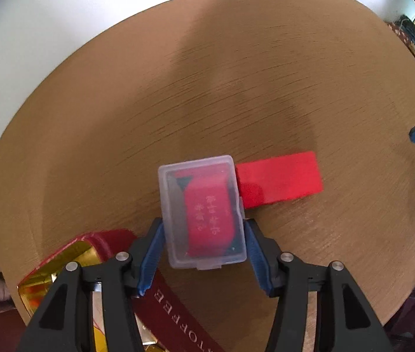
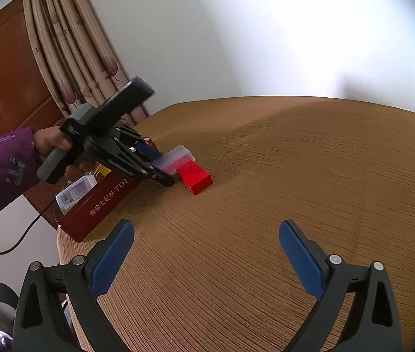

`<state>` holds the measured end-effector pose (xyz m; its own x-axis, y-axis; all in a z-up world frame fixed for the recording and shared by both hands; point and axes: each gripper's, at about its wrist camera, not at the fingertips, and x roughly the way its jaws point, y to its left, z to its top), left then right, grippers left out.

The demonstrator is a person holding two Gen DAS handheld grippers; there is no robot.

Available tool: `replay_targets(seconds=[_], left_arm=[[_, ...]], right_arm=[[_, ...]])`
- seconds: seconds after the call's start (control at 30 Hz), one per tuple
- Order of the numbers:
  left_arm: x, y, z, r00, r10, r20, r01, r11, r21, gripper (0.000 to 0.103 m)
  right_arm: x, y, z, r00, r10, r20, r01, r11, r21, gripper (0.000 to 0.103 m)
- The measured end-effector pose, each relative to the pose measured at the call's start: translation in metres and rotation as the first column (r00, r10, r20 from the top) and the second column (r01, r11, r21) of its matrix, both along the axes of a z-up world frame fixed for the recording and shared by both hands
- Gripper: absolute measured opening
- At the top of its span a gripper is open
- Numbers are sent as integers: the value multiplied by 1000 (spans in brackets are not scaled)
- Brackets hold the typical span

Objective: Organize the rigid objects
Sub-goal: 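Grasp the clear case holding a red item with the left gripper, then carry the clear case over the tin with the left gripper while the right gripper grasps the red block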

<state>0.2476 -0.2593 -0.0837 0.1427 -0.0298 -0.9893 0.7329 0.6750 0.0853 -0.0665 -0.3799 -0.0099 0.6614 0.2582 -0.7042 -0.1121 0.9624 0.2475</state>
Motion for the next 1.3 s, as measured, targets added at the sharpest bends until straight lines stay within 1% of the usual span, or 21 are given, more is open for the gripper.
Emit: replay_targets(seconds=[0.07, 0.1, 0.17, 0.23, 0.3, 0.33, 0.4, 0.47, 0.5, 0.63, 0.7, 0.73, 0.77, 0.83, 0.93, 0.97, 1.07, 1.13, 1.2, 1.27, 1.3], left_arm=[[3, 2, 1, 1000, 16, 5, -15, 999, -41, 56], [4, 4, 3, 999, 41, 11, -40, 997, -70, 55], [4, 6, 4, 998, 64, -16, -65, 992, -105, 54], [3, 6, 4, 996, 91, -24, -93, 989, -111, 54], [0, 6, 4, 993, 118, -13, -119, 986, -114, 54], [-1, 8, 6, 990, 143, -5, -143, 983, -119, 54], [-6, 13, 13, 979, 198, 41, -191, 973, -132, 54], [-10, 20, 26, 964, 255, 70, -240, 955, -175, 54], [-13, 24, 36, 953, 289, 85, -268, 942, -204, 53], [-31, 39, 73, 918, 373, 133, -317, 893, -319, 53], [-48, 53, 89, 899, 419, 126, -347, 858, -378, 53], [-54, 60, 95, 890, 436, 133, -356, 847, -394, 53], [-60, 65, 100, 883, 448, 140, -362, 839, -406, 53], [-80, 80, 110, 869, 477, 129, -382, 814, -438, 53], [-112, 119, 125, 838, 535, 109, -425, 764, -487, 53], [-123, 130, 129, 828, 551, 107, -436, 751, -497, 53], [-144, 150, 141, 797, 590, 126, -461, 730, -504, 53], [-156, 162, 145, 783, 607, 133, -474, 722, -505, 53], [-168, 159, 151, 768, 627, 130, -492, 707, -508, 53], [-174, 175, 155, 754, 645, 128, -509, 696, -507, 53], [-180, 175, 163, 749, 650, 127, -515, 692, -506, 53]], right_arm=[[1, 1, 0, 1000, -1, -1, 1, 1000, -1, 100], [1, 2, 0, 1000, -2, -2, 2, 1000, -1, 100], [1, 2, 0, 1000, 1, -5, -1, 1000, -2, 100], [2, 2, 0, 1000, 4, -7, -4, 1000, -3, 100], [1, 2, 0, 1000, -1, -7, 1, 1000, -4, 100], [1, 2, 1, 1000, -2, -7, 2, 1000, -4, 100], [1, 3, 1, 1000, -4, -6, 4, 1000, -4, 100], [2, 3, 1, 1000, -3, -7, 3, 1000, -4, 100], [2, 3, 0, 1000, -1, -8, 1, 1000, -4, 100], [2, 5, 1, 1000, 25, -13, -25, 1000, 4, 100], [8, 13, 3, 994, 107, -19, -107, 994, 1, 100], [12, 17, 4, 991, 131, -22, -131, 991, -15, 100], [20, 25, 7, 984, 174, -27, -175, 983, -53, 100], [41, 37, 9, 966, 253, -43, -257, 960, -116, 100], [77, 49, 7, 939, 329, -101, -340, 930, -138, 98], [86, 52, 6, 935, 337, -113, -351, 925, -148, 97], [115, 61, -3, 911, 369, -185, -397, 906, -149, 88], [125, 65, -8, 901, 375, -216, -413, 896, -165, 88], [133, 72, -13, 890, 382, -247, -431, 883, -185, 86], [139, 77, -19, 874, 395, -282, -457, 866, -204, 85], [142, 78, -21, 872, 392, -293, -460, 862, -215, 84]])
